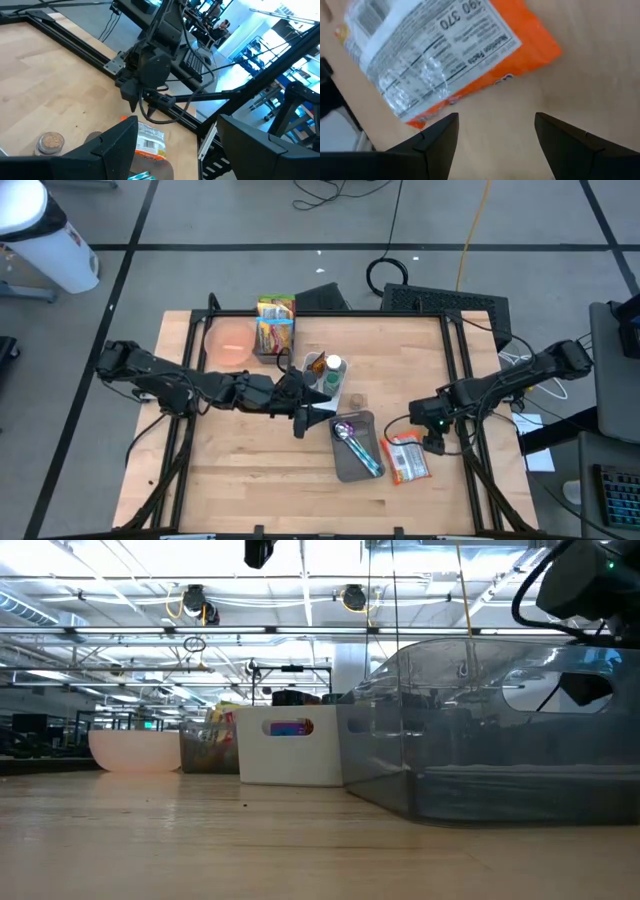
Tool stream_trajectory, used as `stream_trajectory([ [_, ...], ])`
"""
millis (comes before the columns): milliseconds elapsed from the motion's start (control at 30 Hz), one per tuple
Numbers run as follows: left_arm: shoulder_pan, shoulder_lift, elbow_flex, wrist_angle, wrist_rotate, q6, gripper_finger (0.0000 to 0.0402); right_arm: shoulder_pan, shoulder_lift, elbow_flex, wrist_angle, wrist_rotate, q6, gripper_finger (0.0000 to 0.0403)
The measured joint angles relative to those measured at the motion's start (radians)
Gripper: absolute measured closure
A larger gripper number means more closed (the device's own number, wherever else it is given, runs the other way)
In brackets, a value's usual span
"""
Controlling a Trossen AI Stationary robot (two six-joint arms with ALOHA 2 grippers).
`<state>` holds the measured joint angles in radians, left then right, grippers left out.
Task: Pick & Place Food Item
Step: Put the orange noodle pack into the top black bin
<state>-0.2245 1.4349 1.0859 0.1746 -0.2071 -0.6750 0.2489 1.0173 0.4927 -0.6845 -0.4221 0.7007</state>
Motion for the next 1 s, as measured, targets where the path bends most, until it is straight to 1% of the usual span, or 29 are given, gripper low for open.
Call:
stream_trajectory([
  [167, 0.001, 0.0, 0.0, 0.0, 0.007, 0.0, 0.0121, -0.029, -0.079, -0.056, 0.119, -0.005, 0.068, 0.0149],
  [233, 0.001, 0.0, 0.0, -0.001, 0.025, -0.001, 0.0121, -0.044, -0.127, -0.088, 0.19, -0.03, 0.107, 0.0149],
  [333, 0.0, 0.0, 0.0, -0.021, 0.033, -0.001, 0.0121, -0.066, -0.199, -0.154, 0.278, -0.077, 0.193, 0.0149],
  [433, 0.001, 0.0, 0.0, -0.031, 0.034, -0.002, 0.0121, -0.078, -0.263, -0.236, 0.332, -0.096, 0.297, 0.0149],
  [533, 0.001, 0.0, 0.0, -0.03, 0.033, -0.003, 0.0121, -0.079, -0.316, -0.311, 0.423, -0.104, 0.403, 0.0149],
  [600, 0.001, 0.0, 0.0, -0.031, 0.033, -0.003, 0.0121, -0.079, -0.34, -0.347, 0.505, -0.082, 0.458, 0.0149],
  [700, 0.002, 0.0, 0.0, -0.03, 0.033, -0.003, 0.0121, -0.079, -0.359, -0.377, 0.586, -0.011, 0.501, 0.0149],
  [767, 0.002, 0.0, 0.0, -0.032, 0.033, -0.003, 0.0121, -0.079, -0.357, -0.38, 0.606, 0.031, 0.507, 0.0149],
  [900, 0.002, 0.0, 0.0, -0.034, 0.033, -0.001, 0.0121, -0.079, -0.347, -0.381, 0.609, 0.054, 0.515, 0.015],
  [1000, 0.002, 0.0, 0.0, -0.038, 0.031, -0.001, 0.0121, -0.079, -0.319, -0.381, 0.607, 0.057, 0.517, 0.016],
])
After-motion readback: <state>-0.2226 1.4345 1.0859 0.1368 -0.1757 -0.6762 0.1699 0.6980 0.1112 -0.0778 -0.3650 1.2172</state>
